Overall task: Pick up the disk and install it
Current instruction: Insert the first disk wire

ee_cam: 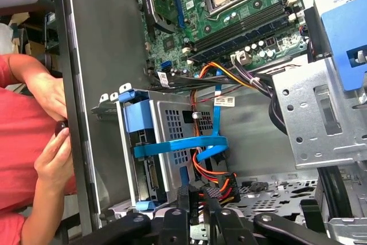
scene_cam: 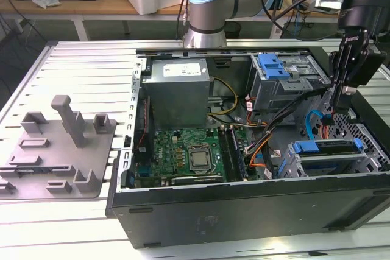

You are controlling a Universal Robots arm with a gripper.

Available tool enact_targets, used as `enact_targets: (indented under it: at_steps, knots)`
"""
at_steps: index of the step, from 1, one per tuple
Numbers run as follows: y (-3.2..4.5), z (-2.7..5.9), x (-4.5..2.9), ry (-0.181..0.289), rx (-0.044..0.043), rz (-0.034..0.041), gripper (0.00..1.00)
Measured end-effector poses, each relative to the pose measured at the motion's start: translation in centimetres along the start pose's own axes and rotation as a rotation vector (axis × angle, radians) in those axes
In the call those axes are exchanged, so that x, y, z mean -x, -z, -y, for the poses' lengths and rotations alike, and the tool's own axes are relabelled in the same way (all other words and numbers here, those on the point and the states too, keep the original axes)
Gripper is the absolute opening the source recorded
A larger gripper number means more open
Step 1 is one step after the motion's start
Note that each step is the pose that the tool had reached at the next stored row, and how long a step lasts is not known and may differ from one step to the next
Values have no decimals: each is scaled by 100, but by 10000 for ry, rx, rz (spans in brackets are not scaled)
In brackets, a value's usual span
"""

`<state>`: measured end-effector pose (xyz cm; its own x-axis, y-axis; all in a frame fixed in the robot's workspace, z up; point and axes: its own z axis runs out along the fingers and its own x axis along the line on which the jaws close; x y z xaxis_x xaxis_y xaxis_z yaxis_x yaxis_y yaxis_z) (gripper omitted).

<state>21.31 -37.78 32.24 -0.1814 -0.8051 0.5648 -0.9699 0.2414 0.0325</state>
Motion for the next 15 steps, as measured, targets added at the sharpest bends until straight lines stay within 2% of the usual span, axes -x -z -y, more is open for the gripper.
enact_targets:
  at_steps: [8,13,15]
  knots:
    - [-9,3,-9,9,9,49,24]
    - [-12,5,-15,12,8,41,24]
    - [-12,4,-16,10,10,2,22]
